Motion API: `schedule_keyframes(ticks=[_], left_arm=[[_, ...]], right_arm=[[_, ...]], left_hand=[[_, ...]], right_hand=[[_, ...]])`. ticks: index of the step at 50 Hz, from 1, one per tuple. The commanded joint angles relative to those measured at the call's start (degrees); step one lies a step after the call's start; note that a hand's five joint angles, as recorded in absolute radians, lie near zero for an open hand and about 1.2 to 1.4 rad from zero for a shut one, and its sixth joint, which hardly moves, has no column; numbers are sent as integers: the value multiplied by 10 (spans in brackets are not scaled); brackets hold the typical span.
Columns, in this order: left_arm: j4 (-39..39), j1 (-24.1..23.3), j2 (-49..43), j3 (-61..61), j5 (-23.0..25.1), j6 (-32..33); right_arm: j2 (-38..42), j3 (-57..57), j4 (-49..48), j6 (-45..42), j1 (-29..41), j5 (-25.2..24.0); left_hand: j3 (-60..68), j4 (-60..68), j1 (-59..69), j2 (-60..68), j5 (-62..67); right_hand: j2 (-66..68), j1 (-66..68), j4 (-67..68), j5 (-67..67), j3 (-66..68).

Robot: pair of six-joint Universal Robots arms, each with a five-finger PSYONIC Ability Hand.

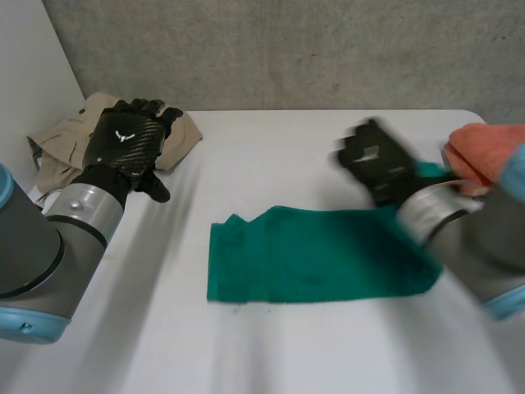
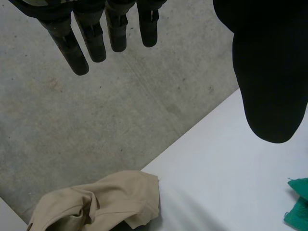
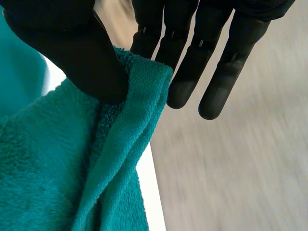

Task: Fold the laundry.

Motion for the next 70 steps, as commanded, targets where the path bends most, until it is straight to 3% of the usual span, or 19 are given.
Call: schedule_keyframes(ticks=[1,7,8,9,10,16,21,28,31,32,35,42,47,53,54,56,57,58,70], left_arm=[[1,-5,8,-13,0,0],[0,-8,6,-17,-1,0],[0,-9,6,-17,-1,0],[1,-11,7,-17,-1,0],[1,-12,7,-16,0,0],[1,-23,8,-7,0,1],[2,-31,10,-2,1,0],[7,-49,3,0,1,-2],[10,-53,0,0,1,-5],[11,-57,-2,0,1,-5],[11,-64,-3,2,0,-9],[10,-65,7,3,-4,-9],[7,-64,22,-2,-5,-9],[7,-59,25,-8,-7,-10],[8,-58,25,-7,-8,-14],[9,-57,25,-3,-8,-20],[10,-56,24,0,-8,-25],[10,-57,24,6,-9,-36],[-46,-125,-38,105,-72,-181]], right_arm=[[102,-15,-31,-5,173,-12],[168,-50,29,-35,224,0],[167,-51,34,-35,223,6],[159,-48,42,-30,220,19],[154,-46,42,-25,218,32],[40,-1,54,109,142,85],[11,55,100,222,69,62],[23,121,131,169,-32,61],[31,124,120,140,-63,68],[31,123,105,129,-74,78],[24,118,57,114,-75,115],[-54,81,4,115,20,117],[18,40,-7,81,192,89],[99,32,-2,-12,261,52],[110,30,-7,-17,259,56],[110,29,-7,-8,257,60],[109,29,-8,3,252,63],[100,28,-11,41,242,75],[-47,22,119,480,64,109]], left_hand=[[-5,-3,-1,-6,-14],[-7,-4,-3,-7,-15],[-7,-4,-3,-7,-15],[-7,-4,-3,-7,-15],[-8,-6,-5,-9,-17],[-8,-6,-5,-9,-17],[-8,-6,-5,-9,-17],[-12,-9,-8,-12,-21],[-12,-9,-8,-12,-21],[-12,-9,-8,-12,-21],[-12,-9,-8,-12,-21],[-12,-9,-8,-12,-21],[-12,-9,-8,-12,-21],[-12,-9,-8,-12,-21],[-10,-8,-6,-11,-19],[-7,-4,-3,-7,-15],[-5,-3,-1,-6,-14],[-5,-3,-1,-6,-14],[5,8,9,4,-4]], right_hand=[[126,162,115,144,121],[72,108,60,90,66],[-102,-66,-114,-84,-107],[-473,-438,-485,-456,-479],[-574,-538,-585,-556,-579],[-574,-538,-585,-556,-579],[-574,-538,-585,-556,-579],[-574,-538,-585,-556,-579],[-198,-162,-209,-180,-203],[123,159,111,141,117],[126,162,115,144,121],[126,162,115,144,121],[126,162,115,144,121],[126,162,115,144,121],[85,121,74,103,80],[-312,-276,-323,-294,-317],[-530,-495,-542,-513,-536],[-574,-538,-585,-556,-579],[-574,-538,-585,-556,-579]])
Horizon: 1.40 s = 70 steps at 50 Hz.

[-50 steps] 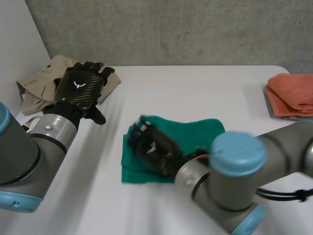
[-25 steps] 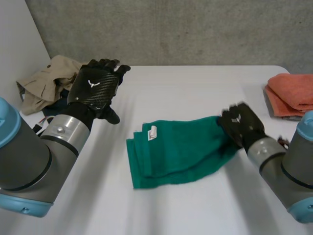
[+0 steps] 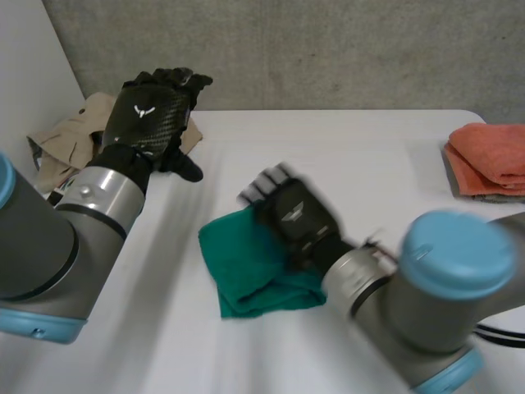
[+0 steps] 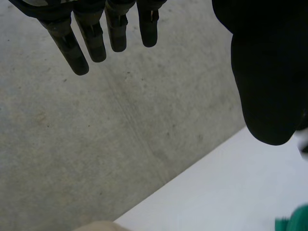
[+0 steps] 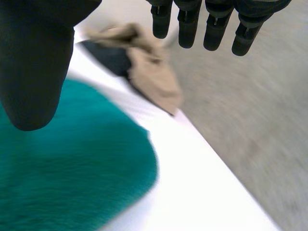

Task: Fold the laundry.

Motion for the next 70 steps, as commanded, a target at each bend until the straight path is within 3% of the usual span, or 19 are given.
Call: schedule_keyframes(ticks=[1,11,20,29,35,39,43,44,47,48,52,55,70], left_arm=[[-51,-64,-57,60,-58,-94],[-186,-172,-205,88,-187,-119],[-194,-169,-249,80,-203,-107],[-192,-147,-233,80,-203,-103],[-191,-116,-164,105,-189,-75],[-191,-108,-140,129,-145,-24],[-191,-100,-124,158,-51,28],[-193,-93,-119,171,-4,45],[-197,-81,-115,193,67,57],[-202,-79,-115,208,112,57],[-230,-75,-115,244,198,56],[-249,-75,-122,265,221,56],[-254,-80,-136,263,222,54]], right_arm=[[-55,-22,127,227,-85,-2],[111,-186,300,177,-86,-45],[194,-247,329,140,-85,-44],[175,-246,315,52,-57,42],[74,-167,225,21,-48,65],[12,-86,177,-2,-25,65],[-6,-2,127,-14,7,63],[-7,26,107,-14,19,63],[-4,57,74,-10,38,63],[-2,68,54,-8,48,63],[14,76,7,-10,63,66],[44,72,-30,-17,64,67],[127,42,-121,-43,60,67]], left_hand=[[5,8,9,4,-4],[-7,-4,-3,-7,-15],[-7,-4,-3,-7,-15],[-7,-4,-3,-7,-15],[-8,-6,-5,-9,-17],[-15,-13,-11,-16,-24],[-18,-16,-15,-19,-27],[-18,-16,-15,-19,-27],[-17,-14,-13,-17,-26],[-15,-13,-11,-16,-24],[-17,-14,-13,-17,-26],[-18,-16,-15,-19,-27],[-18,-16,-15,-19,-27]], right_hand=[[-22,-25,-17,-23,-18],[-22,-25,-17,-23,-18],[-22,-25,-17,-23,-18],[-22,-25,-17,-23,-18],[-22,-25,-17,-23,-18],[-22,-25,-17,-23,-18],[-22,-25,-17,-23,-18],[-22,-25,-17,-23,-18],[-22,-25,-17,-23,-18],[-22,-25,-17,-23,-18],[-22,-25,-17,-23,-18],[-22,-25,-17,-23,-18],[-22,-25,-17,-23,-18]])
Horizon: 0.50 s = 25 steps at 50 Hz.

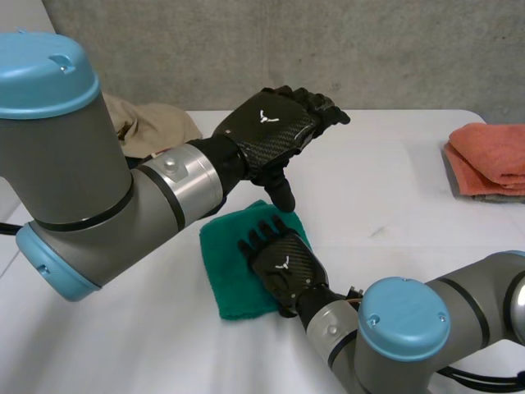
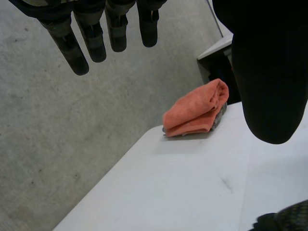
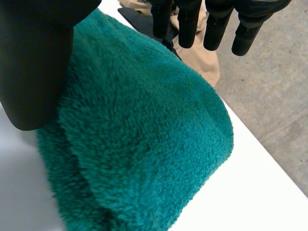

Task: Fold the laundry.

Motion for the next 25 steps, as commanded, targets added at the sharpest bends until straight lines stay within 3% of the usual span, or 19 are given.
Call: schedule_keyframes(ticks=[1,7,13,16,20,25], left_arm=[[1,-1,-5,-4,-4,-1],[1,3,-4,-4,-3,-1],[1,2,-4,-6,-3,-5],[0,3,-5,-7,-3,-10],[1,4,-5,-6,-3,-14],[0,4,-4,-8,-3,-14]], right_arm=[[22,-15,-16,-25,-1,1],[25,-28,-16,-30,-1,0],[38,-42,-16,-29,-1,-1],[40,-45,-16,-28,-2,-1],[42,-55,-16,-25,-2,-2],[44,-70,-6,-23,-3,5]], left_hand=[[-18,-16,-15,-19,-27],[-18,-16,-15,-19,-27],[-19,-16,-15,-20,-28],[-19,-16,-15,-20,-28],[-18,-16,-15,-19,-27],[-18,-16,-15,-19,-27]], right_hand=[[-22,-25,-17,-22,-18],[21,17,26,20,24],[240,236,244,239,243],[446,442,451,445,449],[625,621,629,624,628],[647,643,652,646,650]])
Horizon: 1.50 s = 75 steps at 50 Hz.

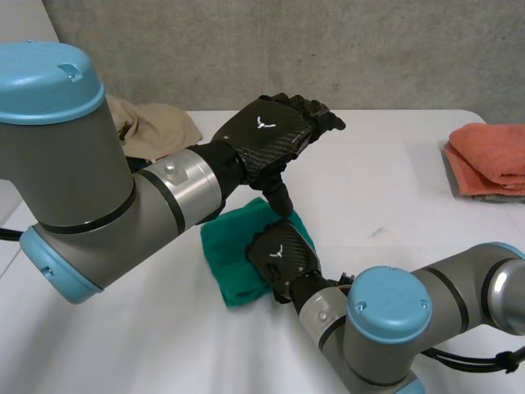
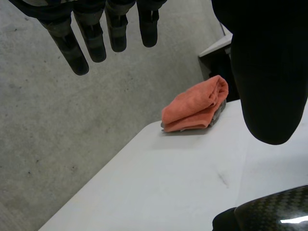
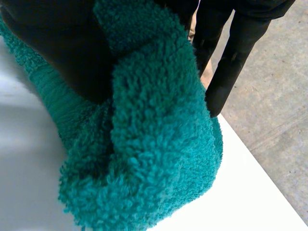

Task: Fold the laundry.

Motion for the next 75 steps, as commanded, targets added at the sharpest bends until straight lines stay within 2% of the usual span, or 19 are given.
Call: schedule_keyframes(ticks=[1,9,13,16,25,29,34,40,45,51,55,59,60,61,62,67,72,75], left_arm=[[-1,1,0,-1,0,-2],[0,1,4,3,0,-2],[2,5,10,9,-1,-3],[3,12,15,15,-1,-3],[9,18,22,42,-1,-49],[10,22,23,44,0,-63],[11,21,23,42,1,-64],[11,20,22,40,1,-64],[11,17,15,37,1,-63],[10,16,7,31,0,-63],[10,12,2,28,0,-62],[10,7,2,27,0,-61],[10,7,3,27,0,-62],[10,6,4,27,0,-62],[10,6,4,27,0,-62],[10,1,8,27,0,-65],[9,-21,11,26,0,-65],[9,-28,11,25,0,-65]], right_arm=[[-1,-18,11,5,-2,5],[-30,-13,27,2,-47,4],[-79,-23,76,5,-91,4],[-103,-33,91,9,-154,-5],[-107,-146,34,13,-267,-51],[-103,-209,-9,62,-336,-57],[-49,-288,-69,176,-418,-76],[45,-350,-121,199,-493,-119],[159,-388,-158,195,-538,-158],[234,-382,-177,155,-586,-197],[253,-358,-175,96,-600,-247],[225,-312,-173,55,-631,-278],[212,-302,-172,53,-635,-279],[188,-286,-169,52,-636,-275],[176,-277,-164,53,-636,-272],[102,-239,-116,55,-636,-259],[18,-215,8,53,-643,-243],[-3,-216,72,51,-648,-222]], left_hand=[[-18,-16,-15,-19,-27],[-18,-16,-15,-19,-27],[-18,-16,-15,-19,-27],[-18,-16,-15,-19,-27],[-18,-16,-15,-19,-27],[-17,-14,-13,-17,-25],[-17,-14,-13,-17,-25],[-17,-14,-13,-17,-25],[-17,-14,-13,-17,-25],[-15,-13,-11,-16,-24],[-15,-13,-11,-16,-24],[-15,-13,-11,-16,-24],[-15,-13,-11,-16,-24],[-15,-13,-11,-16,-24],[-15,-13,-11,-16,-24],[-15,-13,-11,-16,-24],[-15,-13,-11,-16,-24],[-15,-13,-11,-16,-24]], right_hand=[[139,188,139,158,141],[163,212,164,183,165],[163,212,164,183,165],[163,212,164,183,165],[163,212,164,183,165],[163,212,164,183,165],[163,212,164,183,165],[163,212,164,183,165],[163,212,164,183,165],[163,212,164,183,165],[163,212,164,183,165],[163,212,164,183,165],[84,133,84,103,86],[-275,-226,-275,-255,-273],[-516,-468,-516,-497,-515],[-537,-488,-536,-517,-535],[-537,-488,-536,-517,-535],[-537,-488,-536,-517,-535]])
